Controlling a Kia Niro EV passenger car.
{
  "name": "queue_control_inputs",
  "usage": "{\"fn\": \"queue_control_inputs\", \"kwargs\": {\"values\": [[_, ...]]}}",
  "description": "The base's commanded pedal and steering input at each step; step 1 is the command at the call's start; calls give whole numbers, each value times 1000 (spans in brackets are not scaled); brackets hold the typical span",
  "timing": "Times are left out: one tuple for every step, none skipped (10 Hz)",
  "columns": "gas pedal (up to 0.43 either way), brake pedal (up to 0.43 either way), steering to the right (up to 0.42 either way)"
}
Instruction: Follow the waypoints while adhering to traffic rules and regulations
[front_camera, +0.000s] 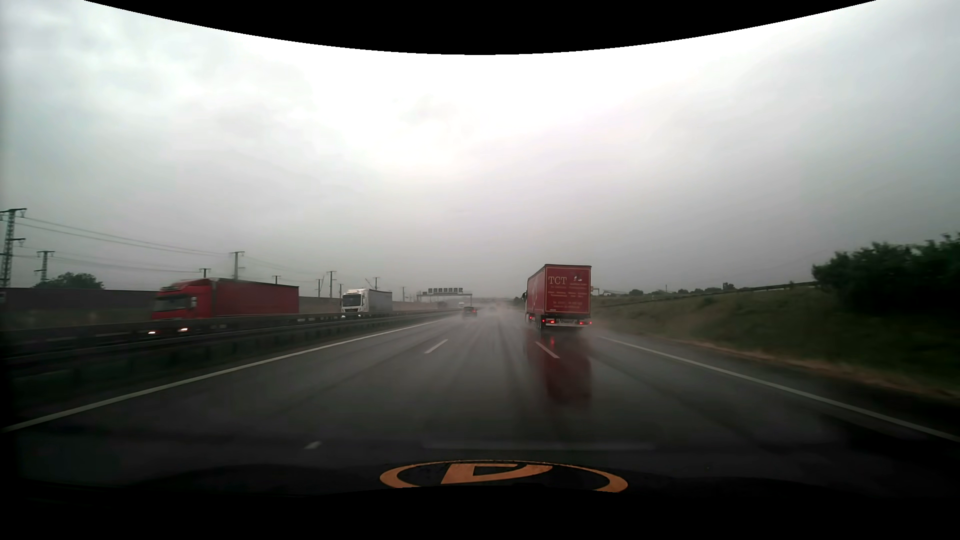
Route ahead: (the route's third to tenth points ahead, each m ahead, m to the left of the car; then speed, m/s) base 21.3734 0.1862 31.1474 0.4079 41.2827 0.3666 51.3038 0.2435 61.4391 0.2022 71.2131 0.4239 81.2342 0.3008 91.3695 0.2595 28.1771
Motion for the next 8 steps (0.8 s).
{"fn": "queue_control_inputs", "kwargs": {"values": [[157,0,-2],[157,0,-2],[157,0,-2],[157,0,-3],[157,0,-2],[157,0,-3],[157,0,-2],[157,0,-2]]}}
